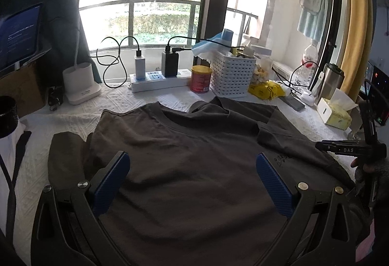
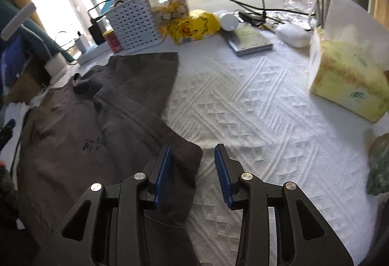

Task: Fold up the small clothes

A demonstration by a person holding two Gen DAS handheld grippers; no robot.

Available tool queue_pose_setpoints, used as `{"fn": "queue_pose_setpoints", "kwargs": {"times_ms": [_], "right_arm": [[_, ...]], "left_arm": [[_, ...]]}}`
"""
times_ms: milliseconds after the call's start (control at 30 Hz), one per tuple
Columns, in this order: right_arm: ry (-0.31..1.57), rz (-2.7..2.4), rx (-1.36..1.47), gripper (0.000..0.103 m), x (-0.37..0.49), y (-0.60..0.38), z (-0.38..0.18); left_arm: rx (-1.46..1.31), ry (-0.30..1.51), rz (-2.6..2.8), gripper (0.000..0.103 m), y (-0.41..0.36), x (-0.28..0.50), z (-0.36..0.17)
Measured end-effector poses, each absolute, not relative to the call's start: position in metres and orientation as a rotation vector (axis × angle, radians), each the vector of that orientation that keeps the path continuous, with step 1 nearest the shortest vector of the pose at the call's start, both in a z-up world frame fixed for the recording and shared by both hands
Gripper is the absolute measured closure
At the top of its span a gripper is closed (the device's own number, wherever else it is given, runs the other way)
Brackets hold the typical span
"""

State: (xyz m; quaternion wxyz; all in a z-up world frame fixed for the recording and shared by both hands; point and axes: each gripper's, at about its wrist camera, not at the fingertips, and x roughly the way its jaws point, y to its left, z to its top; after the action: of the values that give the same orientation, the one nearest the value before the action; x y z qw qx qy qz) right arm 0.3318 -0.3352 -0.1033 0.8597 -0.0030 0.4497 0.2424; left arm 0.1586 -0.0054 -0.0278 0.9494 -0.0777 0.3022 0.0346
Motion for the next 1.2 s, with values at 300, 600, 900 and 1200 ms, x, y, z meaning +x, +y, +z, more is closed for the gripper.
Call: {"fn": "queue_pose_setpoints", "kwargs": {"times_ms": [300,600,900,1200], "right_arm": [[0.879,0.595,-0.072,0.096,0.316,-0.320,-0.095],[0.742,0.706,-0.184,0.096,0.276,-0.300,-0.066],[0.816,0.802,-0.259,0.096,0.247,-0.273,-0.091],[0.850,0.793,-0.289,0.082,0.225,-0.266,-0.105]], "left_arm": [[-0.122,0.617,0.053,0.001,-0.019,0.158,-0.024],[-0.118,0.600,0.057,0.001,-0.023,0.144,-0.018],[-0.119,0.589,0.058,0.001,-0.023,0.127,-0.017],[-0.108,0.600,0.072,0.001,-0.019,0.115,-0.023]]}}
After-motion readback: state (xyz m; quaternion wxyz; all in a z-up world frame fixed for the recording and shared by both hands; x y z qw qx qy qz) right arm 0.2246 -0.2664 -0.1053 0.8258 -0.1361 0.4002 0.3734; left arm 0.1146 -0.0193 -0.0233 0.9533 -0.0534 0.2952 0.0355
